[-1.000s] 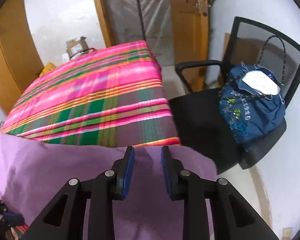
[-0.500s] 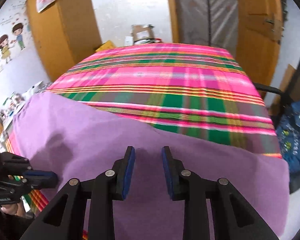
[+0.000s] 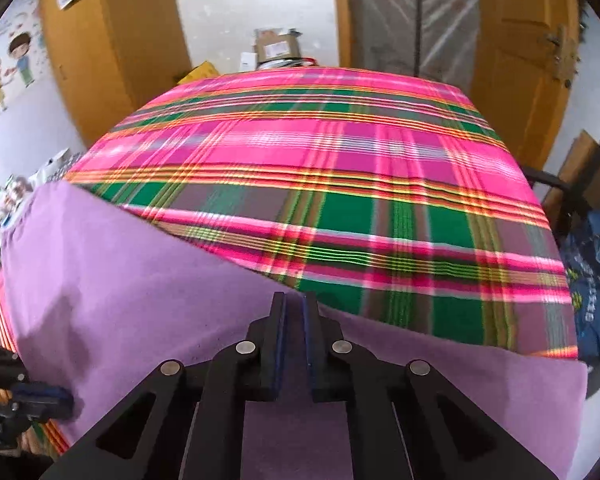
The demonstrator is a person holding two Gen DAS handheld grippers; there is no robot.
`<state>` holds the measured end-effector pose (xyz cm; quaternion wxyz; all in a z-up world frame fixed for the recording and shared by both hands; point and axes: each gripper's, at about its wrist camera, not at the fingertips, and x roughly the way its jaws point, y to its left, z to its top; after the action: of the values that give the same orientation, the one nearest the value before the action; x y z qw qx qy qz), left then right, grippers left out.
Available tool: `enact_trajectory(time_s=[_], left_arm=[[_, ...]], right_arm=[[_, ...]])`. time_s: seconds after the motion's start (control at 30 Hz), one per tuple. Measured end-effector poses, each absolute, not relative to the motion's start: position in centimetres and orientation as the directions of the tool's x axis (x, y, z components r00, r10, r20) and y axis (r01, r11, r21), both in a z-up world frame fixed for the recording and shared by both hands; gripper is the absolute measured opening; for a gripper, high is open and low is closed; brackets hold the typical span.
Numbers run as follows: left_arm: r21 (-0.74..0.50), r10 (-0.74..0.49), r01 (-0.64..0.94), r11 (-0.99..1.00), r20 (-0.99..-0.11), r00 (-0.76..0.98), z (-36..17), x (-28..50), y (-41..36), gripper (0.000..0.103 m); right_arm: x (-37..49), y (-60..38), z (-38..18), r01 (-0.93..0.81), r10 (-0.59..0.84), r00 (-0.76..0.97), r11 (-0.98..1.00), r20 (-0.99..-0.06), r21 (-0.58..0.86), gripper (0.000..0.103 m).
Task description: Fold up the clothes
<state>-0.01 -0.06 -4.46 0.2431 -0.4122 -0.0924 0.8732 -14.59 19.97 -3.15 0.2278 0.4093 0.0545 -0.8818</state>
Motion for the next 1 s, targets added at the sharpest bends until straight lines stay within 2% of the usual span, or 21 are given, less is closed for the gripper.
enact_trajectory(time_s=[0.23, 0.33, 0.57, 0.73, 1.0], left_arm=[[-0.377, 0.465, -0.273, -0.885, -0.678, -0.569, -5.0, 0.2, -2.9, 0.003], [-0.378, 0.461, -0.267, -0.886, -0.675, -0.575, -5.0, 0.2, -3.2, 0.002], [-0.339, 0.349, -0.147, -0.929, -0.678, -0.647, -4.5, 0.1, -6.6, 0.002], [-0.364, 0.316, -0.07, -0.929, -0.677, -0.665, -5.1, -0.1, -9.4, 0.002], [-0.305, 0.117, 0.142, -0.942, -0.692, -0.712, -4.7, 1.7, -15.4, 0.003]], right_arm=[[-8.6, 18.0, -2.0, 0.615, -0.508, -0.515, -0.78, -0.69, 0.115, 0.009], [-7.5, 17.7, -3.7, 0.633, -0.485, -0.494, -0.77, -0.721, 0.084, 0.009], [-5.9, 18.4, -3.0, 0.623, -0.512, -0.53, -0.776, -0.676, 0.1, 0.01], [-6.2, 17.3, -4.0, 0.616, -0.494, -0.531, -0.783, -0.689, 0.086, 0.017], [-6.5, 15.8, -3.5, 0.625, -0.508, -0.513, -0.774, -0.692, 0.105, 0.023]])
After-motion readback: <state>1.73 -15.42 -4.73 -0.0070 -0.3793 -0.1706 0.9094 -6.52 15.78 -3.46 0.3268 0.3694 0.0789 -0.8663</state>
